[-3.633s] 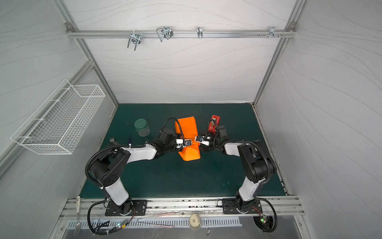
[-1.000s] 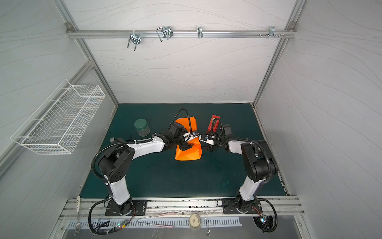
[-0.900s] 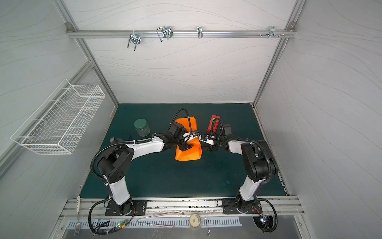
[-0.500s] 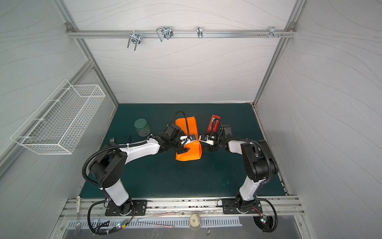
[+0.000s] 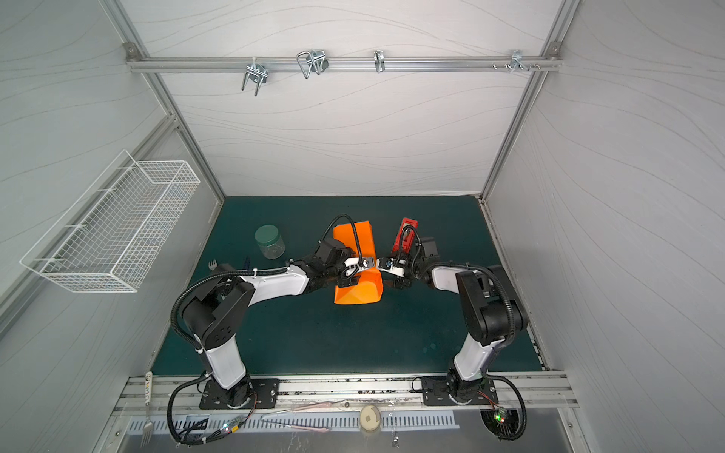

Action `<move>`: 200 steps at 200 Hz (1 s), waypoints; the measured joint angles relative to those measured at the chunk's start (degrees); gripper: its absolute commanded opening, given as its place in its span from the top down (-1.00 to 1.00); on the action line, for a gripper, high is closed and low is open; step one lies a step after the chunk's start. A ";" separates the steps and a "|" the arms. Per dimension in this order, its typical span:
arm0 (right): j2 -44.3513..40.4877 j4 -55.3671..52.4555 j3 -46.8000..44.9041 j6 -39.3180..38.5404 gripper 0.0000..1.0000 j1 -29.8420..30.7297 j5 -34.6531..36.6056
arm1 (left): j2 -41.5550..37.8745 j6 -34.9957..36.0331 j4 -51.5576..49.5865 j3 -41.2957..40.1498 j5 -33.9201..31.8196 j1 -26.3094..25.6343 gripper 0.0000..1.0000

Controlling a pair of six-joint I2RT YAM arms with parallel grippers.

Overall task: Wrap a gift box in wrapping paper
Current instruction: Fold the wrapping paper for the gift box.

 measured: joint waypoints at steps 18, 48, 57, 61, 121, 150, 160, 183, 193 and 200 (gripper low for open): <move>0.00 0.09 0.00 -0.04 -0.62 0.52 0.07 | 0.48 1.86 3.58 -1.44 -1.05 -0.09 -0.64; 0.00 1.77 -0.22 -0.02 -0.62 1.01 0.42 | 1.29 4.63 9.68 -3.98 -2.36 -0.31 -0.64; 0.00 2.45 -0.37 0.02 -0.63 1.14 0.50 | 1.38 5.20 10.99 -4.59 -2.69 -0.35 -0.64; 0.00 2.93 -0.50 0.02 -0.63 1.22 0.57 | 1.38 5.35 11.43 -4.79 -2.84 -0.35 -0.64; 0.85 10.43 -2.99 0.20 -0.71 2.14 0.55 | 1.60 5.64 17.40 -7.78 -2.64 -0.35 -0.65; 2.49 14.91 -3.85 0.42 -0.72 2.29 0.26 | 1.77 5.57 20.31 -9.16 -2.16 -0.35 -0.65; 2.95 16.02 -3.96 0.70 -0.74 2.29 0.24 | 1.97 5.44 20.98 -9.35 -2.03 -0.35 -0.65; 3.13 17.68 -4.07 1.92 -0.78 2.32 0.13 | 2.29 5.11 22.51 -9.70 -1.86 -0.35 -0.65; 3.13 18.25 -4.07 2.64 -0.80 2.36 0.02 | 2.34 5.07 22.95 -9.90 -1.79 -0.35 -0.65; 3.13 18.69 -4.11 2.99 -0.81 2.38 -0.09 | 2.34 5.05 23.15 -9.99 -1.79 -0.35 -0.65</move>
